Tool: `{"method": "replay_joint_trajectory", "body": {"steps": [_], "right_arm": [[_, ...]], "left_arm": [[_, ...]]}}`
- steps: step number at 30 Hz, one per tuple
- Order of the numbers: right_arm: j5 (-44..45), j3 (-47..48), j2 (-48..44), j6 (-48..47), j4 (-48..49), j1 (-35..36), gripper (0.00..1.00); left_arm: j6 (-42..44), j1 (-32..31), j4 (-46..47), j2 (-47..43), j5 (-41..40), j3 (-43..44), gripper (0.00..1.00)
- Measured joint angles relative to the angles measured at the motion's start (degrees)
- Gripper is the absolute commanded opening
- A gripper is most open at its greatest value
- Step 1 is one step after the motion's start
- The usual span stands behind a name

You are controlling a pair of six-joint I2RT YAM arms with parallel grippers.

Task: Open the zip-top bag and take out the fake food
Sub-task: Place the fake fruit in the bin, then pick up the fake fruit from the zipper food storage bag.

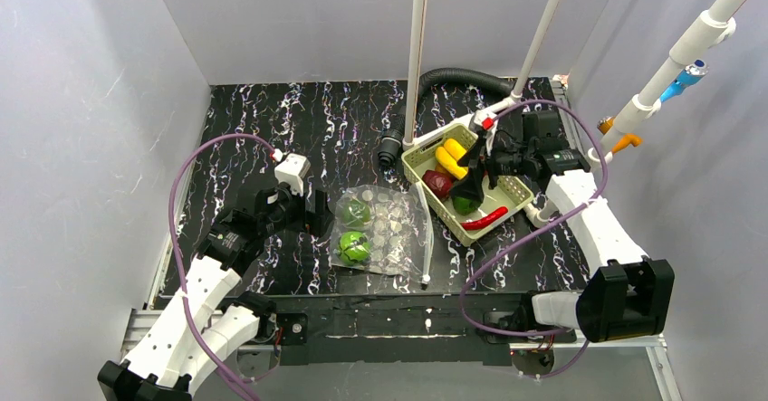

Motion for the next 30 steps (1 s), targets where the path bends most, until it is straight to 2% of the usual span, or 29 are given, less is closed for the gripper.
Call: {"method": "replay_joint_trajectory", "body": {"steps": [6, 11, 14, 20, 30], "right_arm": [[-2.73, -2.25, -2.14, -4.72, -0.72, 2.43, 0.98], [-5.84, -2.03, 0.11, -12.50, -7.23, 4.66, 0.98], [-4.59, -2.05, 1.99, -15.37, -9.49, 6.60, 0.98], [-0.81, -4.63, -0.46, -17.09, -8.33, 11.89, 0.98], [1.09, -10.34, -1.84, -21.03, -6.29, 15.58, 0.98]], "left_arm": [[-0.37, 0.31, 0.28, 0.00, 0.15, -0.15, 0.98], [-0.44, 0.46, 0.28, 0.00, 0.24, -0.50, 0.98], [-0.46, 0.66, 0.33, 0.00, 0.24, -0.52, 0.98], [-0.68, 0.81, 0.33, 0.00, 0.39, -0.52, 0.98], [-1.70, 2.27, 0.81, 0.61, 2.21, -0.63, 0.98]]}}
